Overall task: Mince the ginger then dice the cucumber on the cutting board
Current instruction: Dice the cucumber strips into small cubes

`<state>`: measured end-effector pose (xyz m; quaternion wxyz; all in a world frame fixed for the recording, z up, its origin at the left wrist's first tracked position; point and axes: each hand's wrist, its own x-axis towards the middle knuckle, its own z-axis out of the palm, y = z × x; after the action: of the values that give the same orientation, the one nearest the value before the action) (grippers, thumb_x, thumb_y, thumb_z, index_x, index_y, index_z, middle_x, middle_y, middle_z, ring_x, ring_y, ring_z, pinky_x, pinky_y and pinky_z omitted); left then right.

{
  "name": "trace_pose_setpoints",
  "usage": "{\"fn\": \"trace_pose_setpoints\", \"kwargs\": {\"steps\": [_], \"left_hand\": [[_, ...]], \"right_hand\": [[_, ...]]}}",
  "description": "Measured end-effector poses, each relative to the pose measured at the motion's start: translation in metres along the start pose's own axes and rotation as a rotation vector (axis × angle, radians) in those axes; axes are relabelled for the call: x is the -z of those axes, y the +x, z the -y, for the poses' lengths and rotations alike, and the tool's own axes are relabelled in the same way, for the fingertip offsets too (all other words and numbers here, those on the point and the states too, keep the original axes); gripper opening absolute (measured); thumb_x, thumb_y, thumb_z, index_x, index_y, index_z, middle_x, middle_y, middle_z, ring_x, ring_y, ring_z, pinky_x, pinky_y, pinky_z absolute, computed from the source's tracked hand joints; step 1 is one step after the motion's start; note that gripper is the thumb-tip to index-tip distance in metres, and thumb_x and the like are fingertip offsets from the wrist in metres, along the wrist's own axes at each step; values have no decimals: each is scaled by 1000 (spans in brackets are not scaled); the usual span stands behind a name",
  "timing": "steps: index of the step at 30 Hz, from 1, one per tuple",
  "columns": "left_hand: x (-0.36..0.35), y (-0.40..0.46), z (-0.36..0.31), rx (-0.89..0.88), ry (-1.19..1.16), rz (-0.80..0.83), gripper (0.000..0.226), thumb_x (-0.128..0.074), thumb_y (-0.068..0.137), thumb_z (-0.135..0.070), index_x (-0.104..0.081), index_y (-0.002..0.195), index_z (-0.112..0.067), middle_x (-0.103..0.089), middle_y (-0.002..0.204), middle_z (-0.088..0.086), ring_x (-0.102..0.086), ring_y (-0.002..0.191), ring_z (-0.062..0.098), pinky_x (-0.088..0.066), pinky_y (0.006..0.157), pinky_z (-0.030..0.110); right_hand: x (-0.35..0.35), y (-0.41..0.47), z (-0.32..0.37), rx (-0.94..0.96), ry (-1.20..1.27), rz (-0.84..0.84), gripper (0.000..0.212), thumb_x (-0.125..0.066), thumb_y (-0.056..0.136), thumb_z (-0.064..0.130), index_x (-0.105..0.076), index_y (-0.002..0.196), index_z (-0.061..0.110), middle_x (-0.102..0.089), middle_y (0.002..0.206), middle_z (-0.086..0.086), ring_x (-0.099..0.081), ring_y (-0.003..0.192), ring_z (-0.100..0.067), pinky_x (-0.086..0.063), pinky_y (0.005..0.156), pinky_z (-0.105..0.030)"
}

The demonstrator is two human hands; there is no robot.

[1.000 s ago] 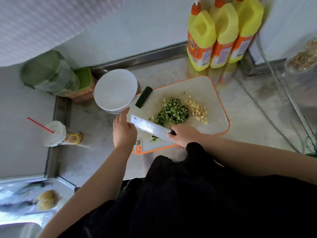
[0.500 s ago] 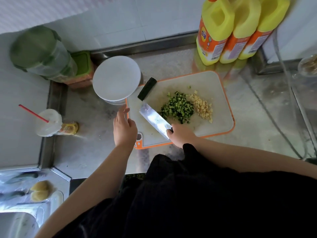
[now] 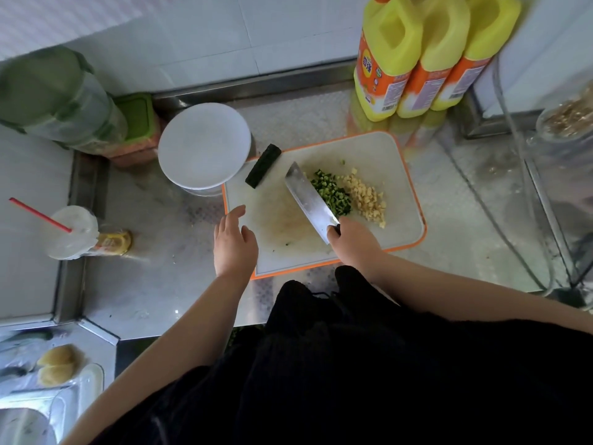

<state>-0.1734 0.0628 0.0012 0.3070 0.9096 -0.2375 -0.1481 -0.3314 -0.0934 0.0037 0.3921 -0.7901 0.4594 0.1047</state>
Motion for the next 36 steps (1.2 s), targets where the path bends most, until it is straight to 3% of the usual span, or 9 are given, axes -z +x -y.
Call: {"fn": "trace_pose_setpoints", "kwargs": {"steps": [7,13,16,21,26,29,32,36], "left_hand": [[4,-6,1,-34,-30,-138,43,-40,92,2,-54,130,-14,-56,128,0,-42,126,19,-35,99,26],[4,-9,0,-54,-34,-167,44,-42,90,4,-55,128,-13,-57,124,4,-45,121,22,-32,94,21],[0,-10,3,-60,-25,-163,43,-43,89,5,-55,128,-11,-58,123,5,-45,121,23,-29,93,19],[-8,-11,6,-53,-22,-128,40,-43,93,1,-55,128,-13,-57,125,2,-42,124,20,-32,95,23],[-10,-10,3,-75,-8,-90,42,-42,93,0,-54,131,-15,-56,130,0,-41,126,19,-32,99,25],[-11,-9,0,-152,48,-30,43,-41,94,0,-55,132,-15,-55,133,-1,-40,127,18,-33,105,27],[-15,-9,-4,-239,113,65,46,-41,93,2,-55,136,-13,-52,140,0,-38,133,18,-36,111,39],[-25,-16,-16,-375,269,117,64,-49,87,3,-37,148,-11,-39,152,6,-33,138,26,-32,114,45]], "right_hand": [[-15,-11,28,182,-149,170,38,-41,99,29,-28,65,18,-36,62,0,-34,54,-14,-19,47,-28],[-20,-13,39,247,-276,288,33,-38,97,24,-29,65,21,-37,67,3,-42,70,-22,-22,49,-27],[-15,-11,35,226,-294,243,32,-38,97,23,-32,66,18,-38,66,2,-42,66,-21,-24,49,-28],[3,0,8,82,-136,74,22,-37,100,26,-43,86,10,-42,67,0,-48,71,-25,-33,60,-31],[9,3,-1,11,-84,-4,28,-38,99,26,-40,75,11,-43,68,-3,-45,65,-23,-32,55,-31],[13,1,1,38,8,-1,34,-42,97,23,-31,65,15,-37,61,-2,-34,54,-17,-24,49,-30],[25,-2,2,38,139,-4,36,-47,95,24,-29,65,14,-32,60,-1,-29,52,-16,-21,49,-30],[44,-16,-1,68,163,-22,32,-45,98,39,-40,83,10,-41,67,1,-39,57,-17,-30,55,-32]]}}
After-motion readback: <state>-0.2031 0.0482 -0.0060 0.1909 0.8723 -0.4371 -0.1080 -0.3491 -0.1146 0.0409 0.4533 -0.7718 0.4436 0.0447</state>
